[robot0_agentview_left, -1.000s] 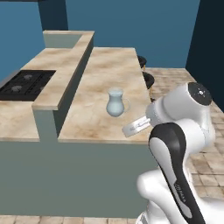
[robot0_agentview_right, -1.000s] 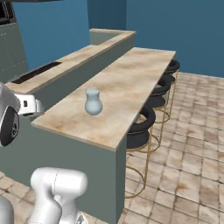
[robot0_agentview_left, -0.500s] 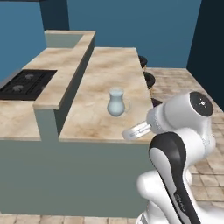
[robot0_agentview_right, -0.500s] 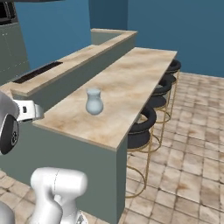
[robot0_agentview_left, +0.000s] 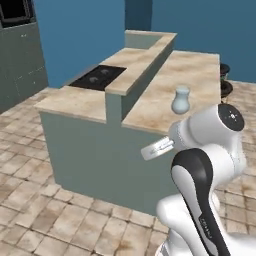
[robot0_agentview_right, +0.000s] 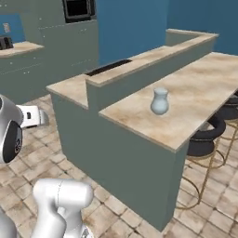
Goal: Place the pitcher and cup on the dining counter for serving.
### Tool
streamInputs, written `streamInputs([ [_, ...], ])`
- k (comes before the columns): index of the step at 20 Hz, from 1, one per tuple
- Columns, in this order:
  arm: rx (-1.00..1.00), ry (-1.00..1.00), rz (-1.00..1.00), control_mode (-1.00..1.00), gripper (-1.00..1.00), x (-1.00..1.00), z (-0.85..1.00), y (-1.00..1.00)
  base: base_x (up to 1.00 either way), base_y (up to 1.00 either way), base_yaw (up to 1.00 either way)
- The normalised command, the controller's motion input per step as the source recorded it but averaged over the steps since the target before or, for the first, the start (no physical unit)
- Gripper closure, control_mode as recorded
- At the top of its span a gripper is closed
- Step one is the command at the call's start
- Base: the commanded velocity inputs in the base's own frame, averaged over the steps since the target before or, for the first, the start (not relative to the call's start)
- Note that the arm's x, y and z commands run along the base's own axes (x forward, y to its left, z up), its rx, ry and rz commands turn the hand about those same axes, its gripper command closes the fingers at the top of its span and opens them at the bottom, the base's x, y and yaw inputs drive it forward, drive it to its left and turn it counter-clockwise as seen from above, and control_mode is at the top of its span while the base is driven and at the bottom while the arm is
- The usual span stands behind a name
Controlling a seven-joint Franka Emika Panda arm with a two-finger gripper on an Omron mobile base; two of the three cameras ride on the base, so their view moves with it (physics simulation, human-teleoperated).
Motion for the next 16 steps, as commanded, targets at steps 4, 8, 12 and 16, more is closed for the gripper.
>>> streamInputs([
  [4, 0.00, 0.00, 0.00, 1.00, -1.00, 0.00, 0.00, 0.00, -0.02, 0.64, 0.76],
  [8, 0.00, 0.00, 0.00, 1.00, -1.00, 0.00, 0.00, 0.00, 0.29, 0.36, 0.76],
  [12, 0.00, 0.00, 0.00, 1.00, -1.00, 0.00, 0.00, 0.00, 0.95, 0.24, 0.55],
  [16, 0.00, 0.00, 0.00, 1.00, -1.00, 0.00, 0.00, 0.00, 1.00, 0.20, 0.35],
])
